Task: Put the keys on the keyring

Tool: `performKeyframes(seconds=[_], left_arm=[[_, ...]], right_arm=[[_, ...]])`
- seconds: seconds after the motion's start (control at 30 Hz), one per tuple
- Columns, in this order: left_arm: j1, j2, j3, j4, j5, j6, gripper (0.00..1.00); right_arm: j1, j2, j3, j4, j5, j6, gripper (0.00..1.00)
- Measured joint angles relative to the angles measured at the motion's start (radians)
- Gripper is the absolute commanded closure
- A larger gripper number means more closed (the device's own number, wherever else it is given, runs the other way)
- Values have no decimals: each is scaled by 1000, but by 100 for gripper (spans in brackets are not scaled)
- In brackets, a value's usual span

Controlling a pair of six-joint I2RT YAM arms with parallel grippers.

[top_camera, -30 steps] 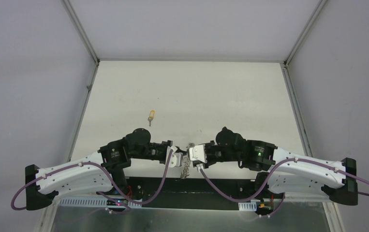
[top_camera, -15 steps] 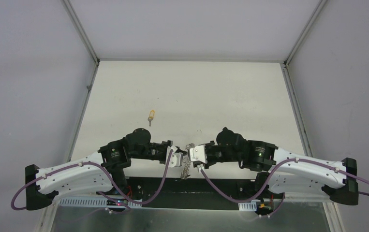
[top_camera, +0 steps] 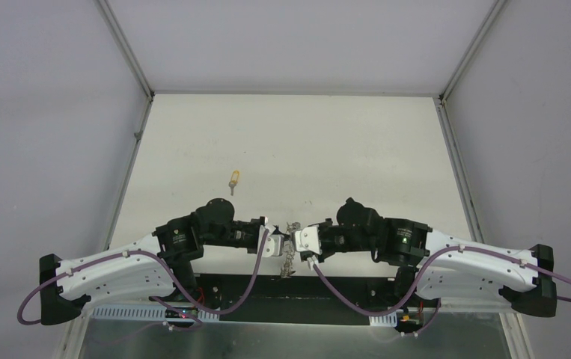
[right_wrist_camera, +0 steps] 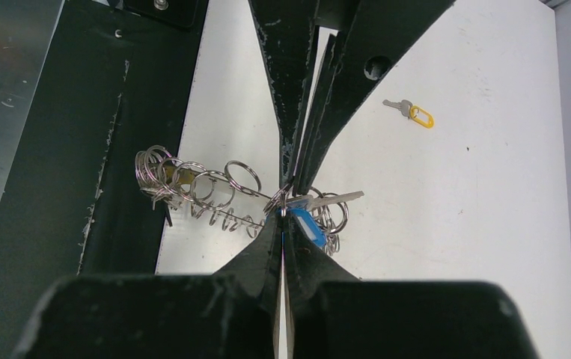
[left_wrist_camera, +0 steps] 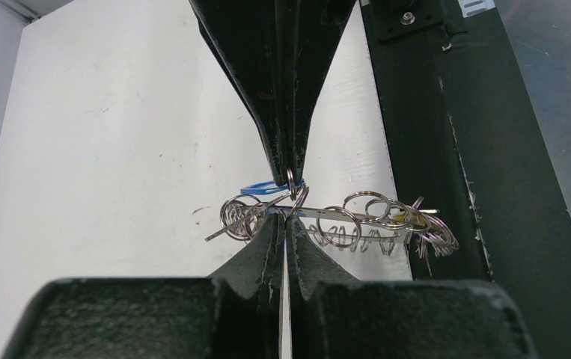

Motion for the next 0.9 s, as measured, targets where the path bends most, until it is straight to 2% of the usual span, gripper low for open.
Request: performKeyframes(seconds=[0.27, 0.5, 0.9], left_arm=[[0, 0, 0, 0, -3, -26, 100], [0, 0, 0, 11, -4, -32, 100], [0, 5, 0, 18, -5, -50, 100]], right_arm=[[10, -2, 0, -10, 1, 0, 100], [18, -23, 0, -32, 3, -90, 100], [35, -27, 0, -54, 24, -150, 100]])
